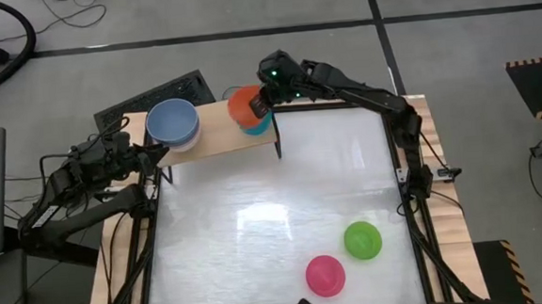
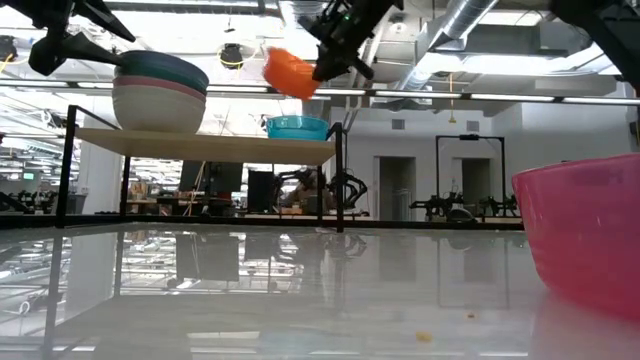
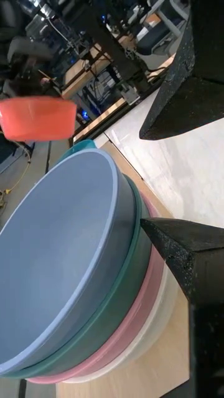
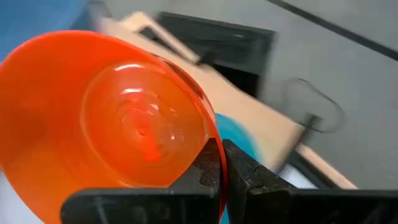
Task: Place and stack bowls onto a shelf
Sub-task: Stack the small orange bowl on top of the small light blue bowl on the shelf, then stack the small green bowl on top of the small orange bowl on the shelf
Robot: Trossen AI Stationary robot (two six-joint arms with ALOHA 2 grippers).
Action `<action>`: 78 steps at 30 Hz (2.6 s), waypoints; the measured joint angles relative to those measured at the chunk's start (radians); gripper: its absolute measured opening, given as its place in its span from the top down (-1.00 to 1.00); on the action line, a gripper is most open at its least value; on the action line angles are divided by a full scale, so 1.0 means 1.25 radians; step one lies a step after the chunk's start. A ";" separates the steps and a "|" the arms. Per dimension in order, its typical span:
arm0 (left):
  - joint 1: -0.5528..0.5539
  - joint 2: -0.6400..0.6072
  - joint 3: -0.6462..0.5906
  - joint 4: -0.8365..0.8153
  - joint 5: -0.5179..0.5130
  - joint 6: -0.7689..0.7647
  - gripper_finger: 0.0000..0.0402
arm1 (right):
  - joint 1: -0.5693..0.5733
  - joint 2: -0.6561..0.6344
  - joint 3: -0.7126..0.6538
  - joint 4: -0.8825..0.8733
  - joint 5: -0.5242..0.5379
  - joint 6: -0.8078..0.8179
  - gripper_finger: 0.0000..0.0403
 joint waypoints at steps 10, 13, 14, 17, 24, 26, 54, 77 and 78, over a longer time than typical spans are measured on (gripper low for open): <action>0.000 0.000 0.000 0.000 0.000 0.000 -0.01 | -0.027 0.000 -0.003 -0.064 0.039 0.002 0.89; 0.000 0.000 0.000 0.000 0.000 0.000 -0.01 | -0.027 0.000 -0.003 -0.054 0.052 0.000 0.89; 0.000 0.000 0.000 0.000 0.000 0.000 -0.01 | -0.029 0.000 -0.003 -0.051 0.054 -0.005 0.89; 0.000 0.000 0.000 -0.001 0.000 -0.004 -0.01 | -0.028 0.000 -0.004 -0.041 0.055 -0.012 0.89; 0.000 0.000 0.000 -0.003 0.000 -0.006 -0.01 | -0.030 0.032 -0.006 -0.072 0.038 -0.017 0.89; 0.000 0.000 0.000 -0.007 0.000 -0.007 -0.01 | -0.021 0.043 -0.005 -0.046 0.039 -0.017 0.89; 0.000 0.000 0.000 -0.018 0.006 0.000 -0.01 | -0.038 0.060 0.068 -0.078 0.006 -0.069 0.33; 0.000 0.000 0.000 -0.018 0.006 0.010 -0.01 | 0.255 -0.391 -0.301 -0.539 0.119 0.353 0.34; 0.000 0.000 0.000 -0.017 0.006 0.010 -0.01 | 0.288 -0.410 -0.360 -0.522 0.117 0.416 0.34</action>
